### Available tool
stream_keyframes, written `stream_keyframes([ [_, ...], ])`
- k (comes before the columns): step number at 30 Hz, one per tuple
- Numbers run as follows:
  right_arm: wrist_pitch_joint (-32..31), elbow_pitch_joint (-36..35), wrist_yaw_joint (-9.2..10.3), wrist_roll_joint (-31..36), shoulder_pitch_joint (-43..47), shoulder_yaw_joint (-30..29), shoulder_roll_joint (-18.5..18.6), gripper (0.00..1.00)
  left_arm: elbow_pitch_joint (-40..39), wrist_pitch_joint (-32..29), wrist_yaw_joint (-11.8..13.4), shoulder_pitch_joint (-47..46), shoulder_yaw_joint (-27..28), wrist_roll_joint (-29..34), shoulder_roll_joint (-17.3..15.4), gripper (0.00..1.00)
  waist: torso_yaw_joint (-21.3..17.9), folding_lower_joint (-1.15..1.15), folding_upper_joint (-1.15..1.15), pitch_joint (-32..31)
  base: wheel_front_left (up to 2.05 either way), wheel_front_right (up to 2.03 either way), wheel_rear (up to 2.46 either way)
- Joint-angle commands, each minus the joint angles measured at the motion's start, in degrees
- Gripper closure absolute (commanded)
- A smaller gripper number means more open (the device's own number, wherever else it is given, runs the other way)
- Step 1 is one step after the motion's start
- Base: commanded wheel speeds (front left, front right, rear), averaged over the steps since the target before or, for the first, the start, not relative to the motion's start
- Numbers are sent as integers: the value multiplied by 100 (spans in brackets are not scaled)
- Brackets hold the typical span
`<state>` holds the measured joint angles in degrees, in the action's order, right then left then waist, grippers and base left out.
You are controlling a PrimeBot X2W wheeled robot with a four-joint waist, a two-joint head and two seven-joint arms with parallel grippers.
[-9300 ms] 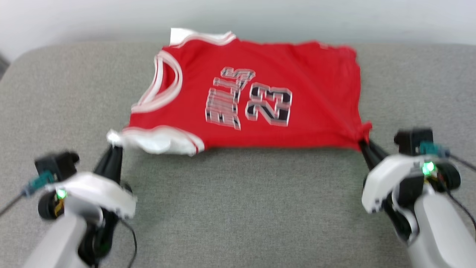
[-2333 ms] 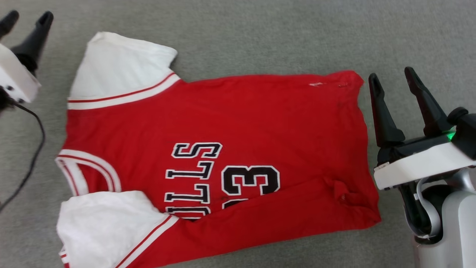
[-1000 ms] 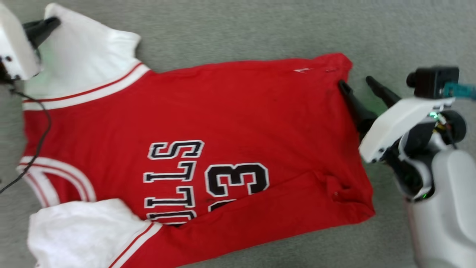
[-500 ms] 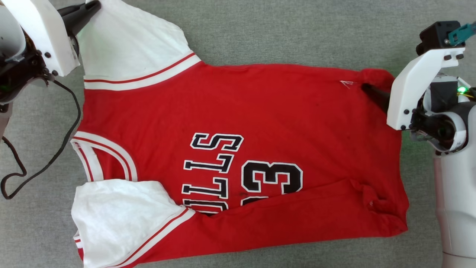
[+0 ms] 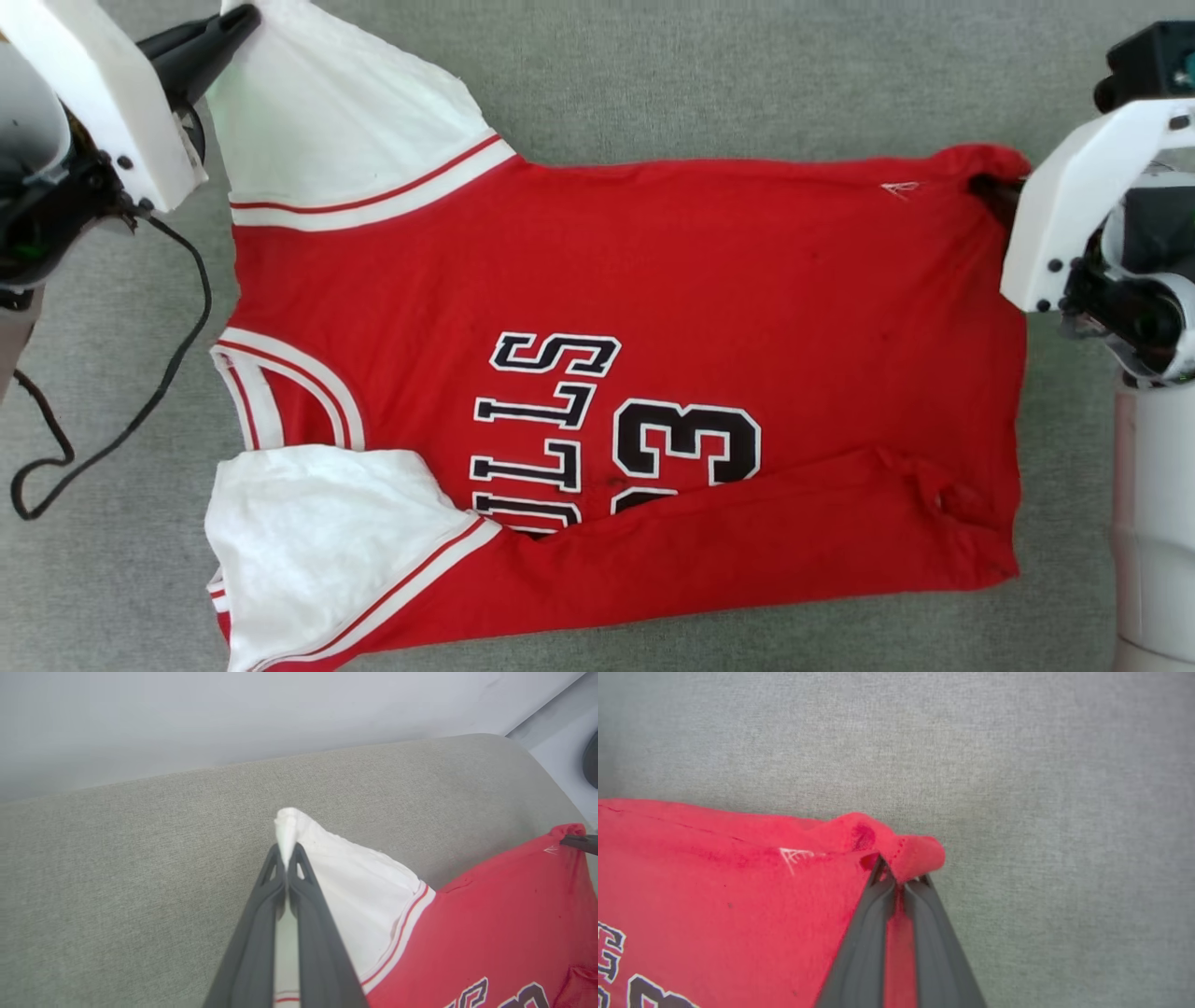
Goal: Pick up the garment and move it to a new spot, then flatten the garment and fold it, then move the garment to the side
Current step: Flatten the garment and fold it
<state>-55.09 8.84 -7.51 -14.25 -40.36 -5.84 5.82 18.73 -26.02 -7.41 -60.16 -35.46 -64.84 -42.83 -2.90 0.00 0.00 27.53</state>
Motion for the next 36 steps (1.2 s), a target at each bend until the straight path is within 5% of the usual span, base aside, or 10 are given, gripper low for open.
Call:
stream_keyframes([
  [1, 71, -79, 4, -23, 165, -25, 27, 100, -49, 106, -11, 120, 7, -42, -28, 100, 27, 0, 0, -139, 0, 0, 0],
  [7, 488, -562, 4, -85, 826, -149, 63, 100, -335, 838, -11, 1036, 118, -231, -182, 100, 138, 0, 0, -647, 0, 0, 0],
  [12, 829, -806, 4, -276, 1777, -258, 55, 100, -728, 1506, 263, 2454, 165, -467, -283, 100, 307, 0, 0, -1120, 0, 0, 0],
  [25, 1529, -352, 4, -614, 3345, -449, -145, 100, -753, 2021, 667, 4686, -97, -1201, 71, 100, 447, 0, 0, -1453, 0, 0, 0],
  [26, 1600, -274, 4, -595, 3405, -448, -155, 87, -677, 2044, 688, 4737, -126, -1174, 114, 100, 444, 0, 0, -1462, 0, 0, 0],
  [27, 1659, -184, 4, -578, 3473, -434, -164, 53, -613, 2096, 686, 4783, -150, -1161, 178, 80, 440, 0, 0, -1475, 0, 0, 0],
  [28, 1744, -107, 4, -596, 3524, -416, -177, 0, -546, 2162, 672, 4802, -160, -1145, 245, 38, 437, 0, 0, -1487, 0, 0, 0],
  [29, 1744, -107, 4, -596, 3524, -416, -177, 0, -546, 2162, 672, 4802, -160, -1145, 245, 38, 437, 0, 0, -1487, 0, 0, 0],
  [30, 1849, -27, 4, -594, 3564, -384, -184, 0, -486, 2223, 653, 4809, -183, -1105, 304, 0, 432, 0, 0, -1498, 0, 0, 0],
  [36, 2883, -70, 4, -603, 3691, -136, -196, 0, -421, 3009, 727, 4660, -150, -570, 497, 0, 375, 0, 0, -1623, 0, 0, 0],
])
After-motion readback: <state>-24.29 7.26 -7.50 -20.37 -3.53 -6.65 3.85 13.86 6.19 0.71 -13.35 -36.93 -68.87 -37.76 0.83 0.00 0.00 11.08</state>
